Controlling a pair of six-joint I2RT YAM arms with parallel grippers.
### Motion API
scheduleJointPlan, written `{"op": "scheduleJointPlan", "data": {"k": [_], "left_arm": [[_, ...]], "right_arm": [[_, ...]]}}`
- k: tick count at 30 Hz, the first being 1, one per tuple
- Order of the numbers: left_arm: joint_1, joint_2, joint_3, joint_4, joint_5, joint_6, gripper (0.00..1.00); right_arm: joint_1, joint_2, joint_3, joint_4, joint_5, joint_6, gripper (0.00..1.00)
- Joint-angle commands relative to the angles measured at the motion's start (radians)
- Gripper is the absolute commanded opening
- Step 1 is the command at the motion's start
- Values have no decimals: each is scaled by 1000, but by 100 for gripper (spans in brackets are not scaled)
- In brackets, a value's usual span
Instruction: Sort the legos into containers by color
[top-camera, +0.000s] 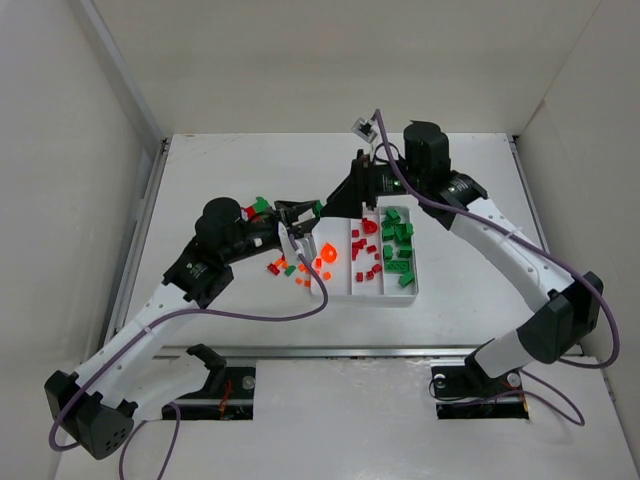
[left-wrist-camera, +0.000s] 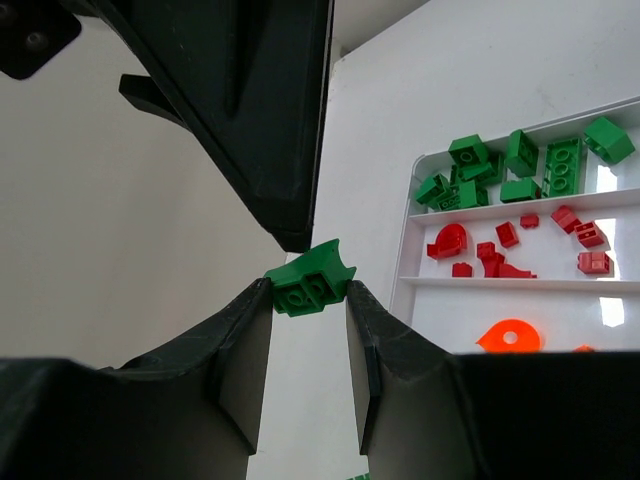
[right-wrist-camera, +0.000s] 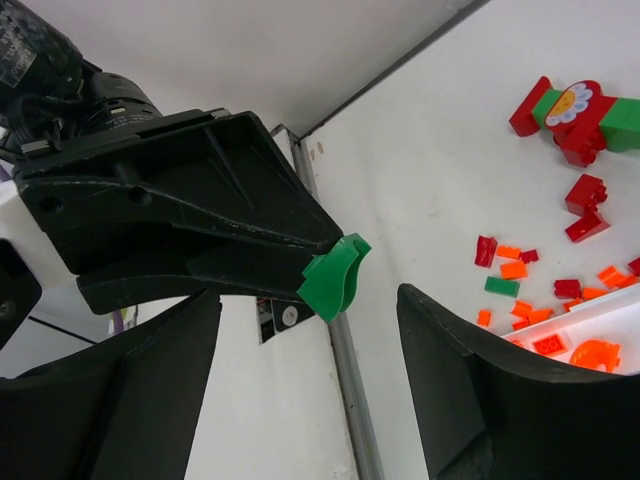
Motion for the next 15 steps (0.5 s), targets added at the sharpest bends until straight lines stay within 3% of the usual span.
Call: {"op": "scheduleJointPlan", "data": {"k": [1, 10, 15], "left_arm": [[-6, -25, -6, 56, 4, -22, 0], [-6, -25, -15, 65, 4, -41, 0], [-6, -25, -15, 65, 4, -41, 0]], "right_arm": [[19, 23, 12, 63, 1, 15, 77], [46, 63, 30, 63, 30, 15, 72], [46, 83, 53, 63, 30, 15, 59]]}}
